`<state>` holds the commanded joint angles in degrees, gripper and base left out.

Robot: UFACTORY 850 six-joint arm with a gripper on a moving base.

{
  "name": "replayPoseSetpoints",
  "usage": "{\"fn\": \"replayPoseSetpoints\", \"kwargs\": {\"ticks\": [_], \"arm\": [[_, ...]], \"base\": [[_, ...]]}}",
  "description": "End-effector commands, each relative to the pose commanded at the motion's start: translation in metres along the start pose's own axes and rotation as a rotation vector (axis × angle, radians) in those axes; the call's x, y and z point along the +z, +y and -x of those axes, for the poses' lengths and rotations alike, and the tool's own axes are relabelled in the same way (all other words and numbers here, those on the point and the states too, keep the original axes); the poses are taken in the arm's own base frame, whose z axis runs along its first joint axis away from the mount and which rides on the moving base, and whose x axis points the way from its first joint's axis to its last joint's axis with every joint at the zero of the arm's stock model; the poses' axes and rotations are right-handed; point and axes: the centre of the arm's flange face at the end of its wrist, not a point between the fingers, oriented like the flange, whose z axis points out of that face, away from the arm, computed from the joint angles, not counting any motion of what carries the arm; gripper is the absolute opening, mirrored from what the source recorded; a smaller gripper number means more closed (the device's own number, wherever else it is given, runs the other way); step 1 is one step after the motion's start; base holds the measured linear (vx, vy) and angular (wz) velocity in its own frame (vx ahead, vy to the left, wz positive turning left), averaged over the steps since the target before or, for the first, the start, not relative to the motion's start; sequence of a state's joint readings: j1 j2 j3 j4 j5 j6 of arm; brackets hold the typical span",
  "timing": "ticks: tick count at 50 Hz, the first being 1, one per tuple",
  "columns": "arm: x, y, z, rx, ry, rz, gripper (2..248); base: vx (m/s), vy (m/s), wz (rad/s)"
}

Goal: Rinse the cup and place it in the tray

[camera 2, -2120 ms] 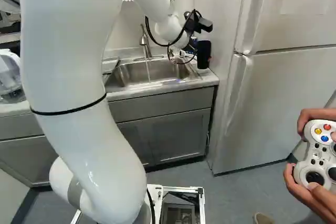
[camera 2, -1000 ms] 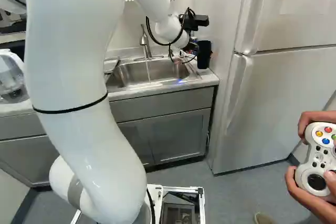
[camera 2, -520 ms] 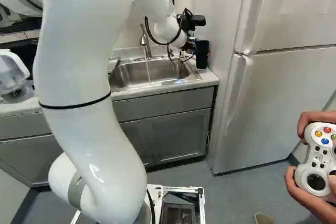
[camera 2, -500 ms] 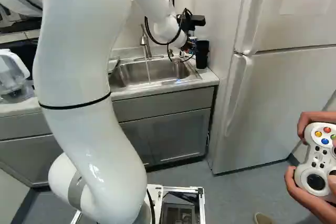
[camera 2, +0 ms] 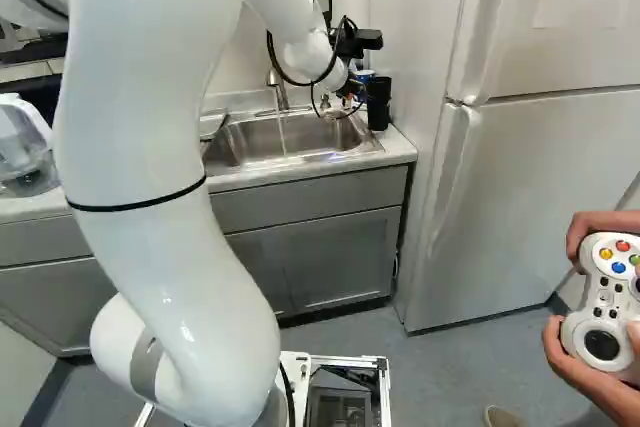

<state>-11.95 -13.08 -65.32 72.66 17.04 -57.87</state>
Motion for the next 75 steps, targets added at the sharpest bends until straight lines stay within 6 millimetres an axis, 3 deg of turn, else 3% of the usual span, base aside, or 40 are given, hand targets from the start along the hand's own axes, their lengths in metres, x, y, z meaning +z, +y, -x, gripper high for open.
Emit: {"fn": "replayPoseSetpoints", "kwargs": {"ticks": [26,75], "arm": [[0.016,0.009,-0.009,0.014,0.006,0.021,247],[0.016,0.009,-0.009,-0.053,0.005,0.021,247]], "base": [[0.0,0.0,0.0],[0.0,0.0,0.0]]}}
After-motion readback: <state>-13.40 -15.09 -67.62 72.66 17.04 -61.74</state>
